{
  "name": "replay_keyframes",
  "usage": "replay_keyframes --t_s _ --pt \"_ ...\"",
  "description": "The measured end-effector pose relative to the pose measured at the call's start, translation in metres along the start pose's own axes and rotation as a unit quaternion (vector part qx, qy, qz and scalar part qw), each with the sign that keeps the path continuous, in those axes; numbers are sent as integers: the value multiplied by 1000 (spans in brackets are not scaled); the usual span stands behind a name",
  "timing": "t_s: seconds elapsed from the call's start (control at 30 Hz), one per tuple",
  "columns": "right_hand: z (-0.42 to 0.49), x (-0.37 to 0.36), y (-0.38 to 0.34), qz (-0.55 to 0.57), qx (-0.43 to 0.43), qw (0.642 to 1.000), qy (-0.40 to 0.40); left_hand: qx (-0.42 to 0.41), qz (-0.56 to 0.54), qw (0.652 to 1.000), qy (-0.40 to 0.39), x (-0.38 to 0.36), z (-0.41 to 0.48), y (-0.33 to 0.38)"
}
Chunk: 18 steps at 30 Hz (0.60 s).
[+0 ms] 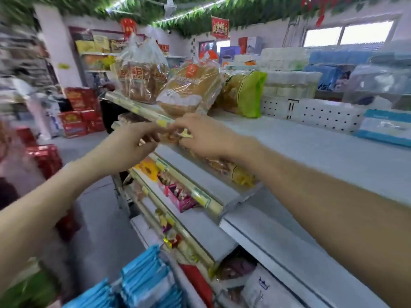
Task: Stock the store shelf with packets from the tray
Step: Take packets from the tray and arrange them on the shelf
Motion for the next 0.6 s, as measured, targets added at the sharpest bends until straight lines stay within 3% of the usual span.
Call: replay_keyframes --t_s 0.3,0.47,0.6 --pt "-52 -175 -65 122 96 971 -180 165 40 981 -94 -76 -166 -31" --pt "-114 -281 -80 112 134 930 -324 277 42 938 -205 -149 -272 -44" --pt "-148 -329 -75 78 127 922 -357 326 18 905 -274 -194 -342 -41"
Point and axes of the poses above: each hand's wrist, its own z-axis towards the middle knuckle, its own x-axis out of the back of the hand, y = z × x, the point moved 7 cm from there along z, towards the middle knuckle, and after that the axes turned 5 degrees about z, right-handed, at the moved point
